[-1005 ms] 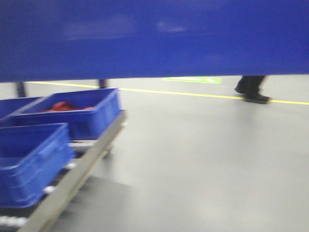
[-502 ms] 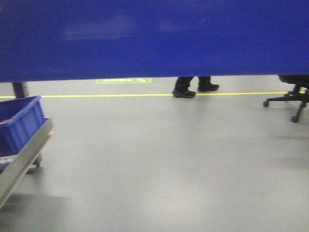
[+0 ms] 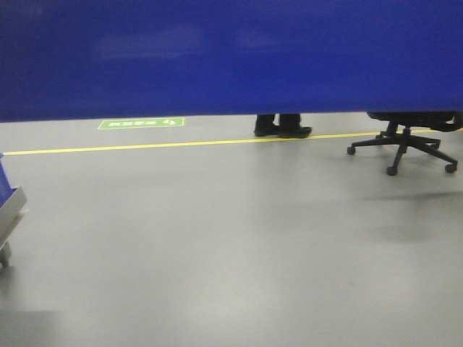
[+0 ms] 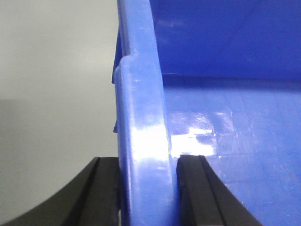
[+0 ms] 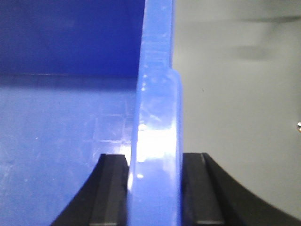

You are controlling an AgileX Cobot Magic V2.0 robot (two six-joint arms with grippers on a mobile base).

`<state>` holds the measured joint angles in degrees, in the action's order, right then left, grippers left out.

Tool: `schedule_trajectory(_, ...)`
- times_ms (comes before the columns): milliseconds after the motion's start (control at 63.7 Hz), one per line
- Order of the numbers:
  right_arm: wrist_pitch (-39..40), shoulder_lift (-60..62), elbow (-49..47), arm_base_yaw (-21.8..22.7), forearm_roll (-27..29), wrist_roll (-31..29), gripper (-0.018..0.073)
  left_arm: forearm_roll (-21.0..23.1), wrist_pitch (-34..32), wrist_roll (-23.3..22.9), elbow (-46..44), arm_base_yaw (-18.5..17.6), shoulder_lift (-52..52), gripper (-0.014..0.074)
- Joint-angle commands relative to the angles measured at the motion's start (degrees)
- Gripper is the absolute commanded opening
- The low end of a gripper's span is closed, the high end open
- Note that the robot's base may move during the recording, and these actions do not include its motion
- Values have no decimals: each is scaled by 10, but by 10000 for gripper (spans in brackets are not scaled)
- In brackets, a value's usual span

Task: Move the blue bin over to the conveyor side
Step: 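Hold the blue bin in both grippers while driving across the floor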

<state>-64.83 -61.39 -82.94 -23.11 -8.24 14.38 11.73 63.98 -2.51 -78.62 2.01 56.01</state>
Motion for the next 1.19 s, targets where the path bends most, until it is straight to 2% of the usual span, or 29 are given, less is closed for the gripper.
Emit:
schedule_trajectory(0,58,11,-8,0,-8,-9,-80,20,-50,8,-9,0,-10,-10)
schedule_trajectory(1178,58,11,-8,0,-8,-9,-80,20,-49,8,-9,0,-10,-10)
